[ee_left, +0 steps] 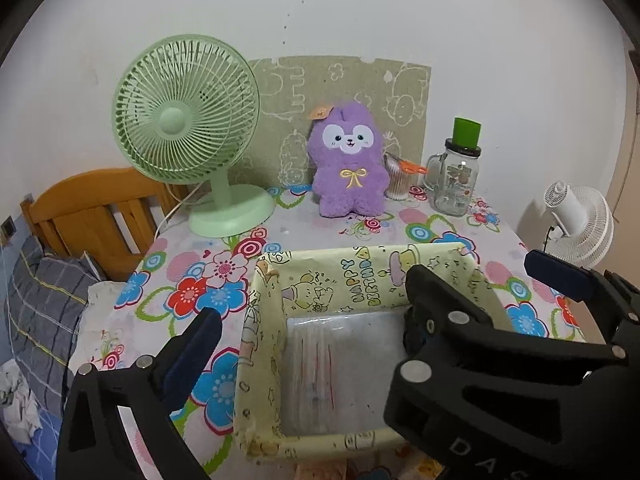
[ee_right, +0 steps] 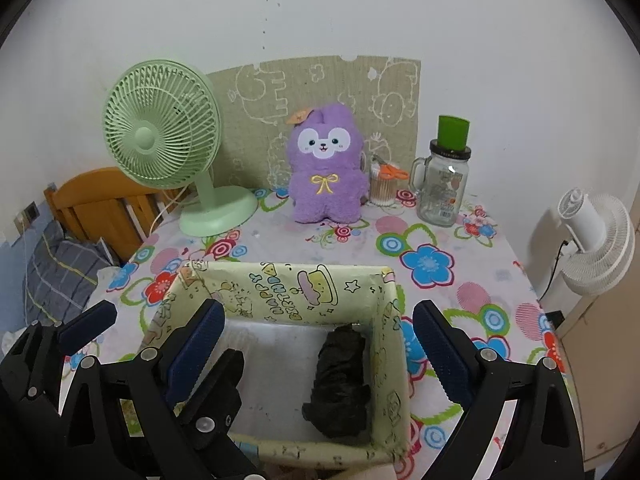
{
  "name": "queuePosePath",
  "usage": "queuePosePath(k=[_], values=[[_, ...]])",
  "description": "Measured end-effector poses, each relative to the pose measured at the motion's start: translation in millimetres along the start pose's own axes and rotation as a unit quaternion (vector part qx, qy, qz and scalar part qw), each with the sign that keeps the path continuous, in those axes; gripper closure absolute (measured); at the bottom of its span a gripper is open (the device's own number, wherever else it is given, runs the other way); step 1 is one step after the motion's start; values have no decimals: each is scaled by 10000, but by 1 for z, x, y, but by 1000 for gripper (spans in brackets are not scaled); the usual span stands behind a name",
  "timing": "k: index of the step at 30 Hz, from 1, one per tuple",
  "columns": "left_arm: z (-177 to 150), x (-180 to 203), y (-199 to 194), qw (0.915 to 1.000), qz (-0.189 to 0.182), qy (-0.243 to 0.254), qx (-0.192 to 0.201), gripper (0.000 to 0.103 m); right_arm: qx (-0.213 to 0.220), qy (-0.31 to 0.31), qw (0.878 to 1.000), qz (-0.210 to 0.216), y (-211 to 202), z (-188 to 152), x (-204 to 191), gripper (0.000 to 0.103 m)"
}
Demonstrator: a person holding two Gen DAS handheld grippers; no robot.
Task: Organize soft objects
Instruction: 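Open the left tool over the basket while the right tool releases the black bag inside, then withdraw both tools from the basket back toward the remaining pile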
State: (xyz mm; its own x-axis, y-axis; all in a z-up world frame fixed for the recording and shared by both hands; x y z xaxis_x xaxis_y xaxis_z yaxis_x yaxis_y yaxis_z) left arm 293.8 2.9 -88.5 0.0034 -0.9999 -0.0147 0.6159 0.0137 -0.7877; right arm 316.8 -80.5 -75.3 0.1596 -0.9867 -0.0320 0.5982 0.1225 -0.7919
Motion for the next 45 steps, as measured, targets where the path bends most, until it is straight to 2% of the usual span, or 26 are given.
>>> queuePosePath(k=[17, 30, 45], values=[[-26, 13, -68, 9994, -279, -3, 210, 0, 328, 69, 9994, -22, -76, -27, -3, 6], [-54, 18, -118, 9986, -282, -7, 451, 0, 601, -116, 9981, -39, -132, -53, -12, 6], [-92, 25, -148, 9978, -292, 21, 595, 0, 694, -202, 9974, -23, -161, -89, -16, 6]])
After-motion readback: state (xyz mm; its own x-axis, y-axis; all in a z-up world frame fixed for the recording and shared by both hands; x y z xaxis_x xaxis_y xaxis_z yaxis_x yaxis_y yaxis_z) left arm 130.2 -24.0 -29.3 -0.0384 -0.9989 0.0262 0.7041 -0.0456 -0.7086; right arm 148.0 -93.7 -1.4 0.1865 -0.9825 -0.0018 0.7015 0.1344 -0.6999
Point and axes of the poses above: each gripper's, at about its wrist camera, not at the fingertips, and y roughly the way its jaws point, x to its right, z to its top, the point moved 9 cm from there along y, roughly the way its jaws point, and after that the axes turned 13 degrees about -x, right-handed, at the moved point
